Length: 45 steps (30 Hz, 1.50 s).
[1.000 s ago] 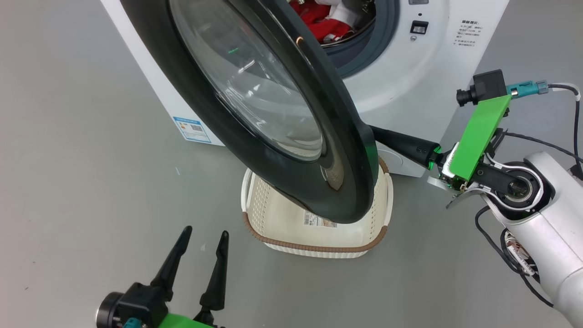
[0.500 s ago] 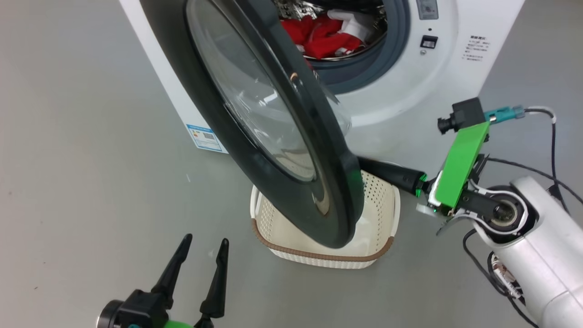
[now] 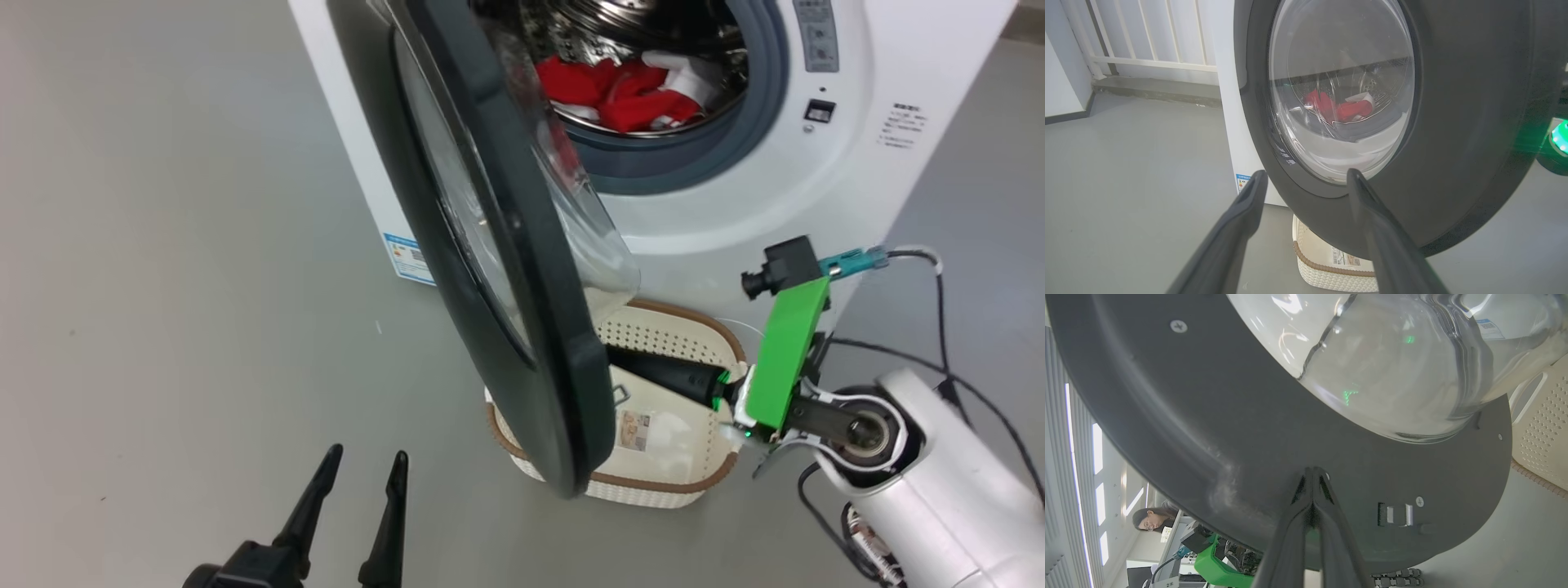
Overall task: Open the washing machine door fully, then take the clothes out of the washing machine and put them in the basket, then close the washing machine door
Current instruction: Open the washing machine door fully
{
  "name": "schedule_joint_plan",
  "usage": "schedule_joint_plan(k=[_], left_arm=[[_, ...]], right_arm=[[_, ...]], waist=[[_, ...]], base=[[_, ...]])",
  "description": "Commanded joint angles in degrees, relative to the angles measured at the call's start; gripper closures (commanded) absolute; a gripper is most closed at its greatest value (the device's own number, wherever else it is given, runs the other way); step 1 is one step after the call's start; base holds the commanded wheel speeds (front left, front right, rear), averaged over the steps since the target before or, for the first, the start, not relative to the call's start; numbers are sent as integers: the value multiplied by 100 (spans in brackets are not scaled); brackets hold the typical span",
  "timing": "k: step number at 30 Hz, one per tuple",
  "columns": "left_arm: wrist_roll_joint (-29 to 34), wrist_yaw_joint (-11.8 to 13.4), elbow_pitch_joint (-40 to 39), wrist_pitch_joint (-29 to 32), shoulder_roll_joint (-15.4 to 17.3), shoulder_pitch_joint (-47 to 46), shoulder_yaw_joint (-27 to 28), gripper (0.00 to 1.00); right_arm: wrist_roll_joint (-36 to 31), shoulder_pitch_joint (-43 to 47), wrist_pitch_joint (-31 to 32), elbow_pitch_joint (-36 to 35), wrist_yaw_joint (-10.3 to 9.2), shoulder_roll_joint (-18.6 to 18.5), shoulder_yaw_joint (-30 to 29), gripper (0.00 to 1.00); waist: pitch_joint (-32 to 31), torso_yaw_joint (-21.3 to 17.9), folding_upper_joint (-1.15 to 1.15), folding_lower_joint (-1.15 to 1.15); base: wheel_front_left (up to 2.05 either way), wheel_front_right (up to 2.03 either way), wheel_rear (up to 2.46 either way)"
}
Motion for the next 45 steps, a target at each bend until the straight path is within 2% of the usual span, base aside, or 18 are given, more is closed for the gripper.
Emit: schedule_joint_plan(k=[1,12,30,38,43,44,45], left_arm=[[-7,57,-139,-69,61,-21,170,0],[3,80,-145,-69,61,140,229,0],[-127,319,-449,-69,61,301,459,0],[-131,331,-478,-69,61,299,449,0],[-97,301,-427,-69,61,266,423,0],[-90,288,-410,-69,61,262,419,0],[-79,270,-389,-69,61,257,414,0]], right_arm=[[-69,85,47,-180,30,140,77,100],[-178,229,27,-175,30,454,80,100],[-315,-105,91,-23,30,929,372,100],[-320,-154,58,-31,30,979,402,100],[-416,-96,-56,-70,30,884,393,99],[-447,-73,-115,-75,30,860,391,73],[-482,-47,-179,-86,30,833,393,56]], waist=[[-101,127,0,0],[-272,512,0,0],[-166,656,0,0],[-155,653,0,0],[-194,630,0,0],[-206,622,0,0],[-222,614,0,0]], base=[[0,0,0],[0,0,0],[0,0,0],[0,0,0],[0,0,0],[0,0,0],[0,0,0]])
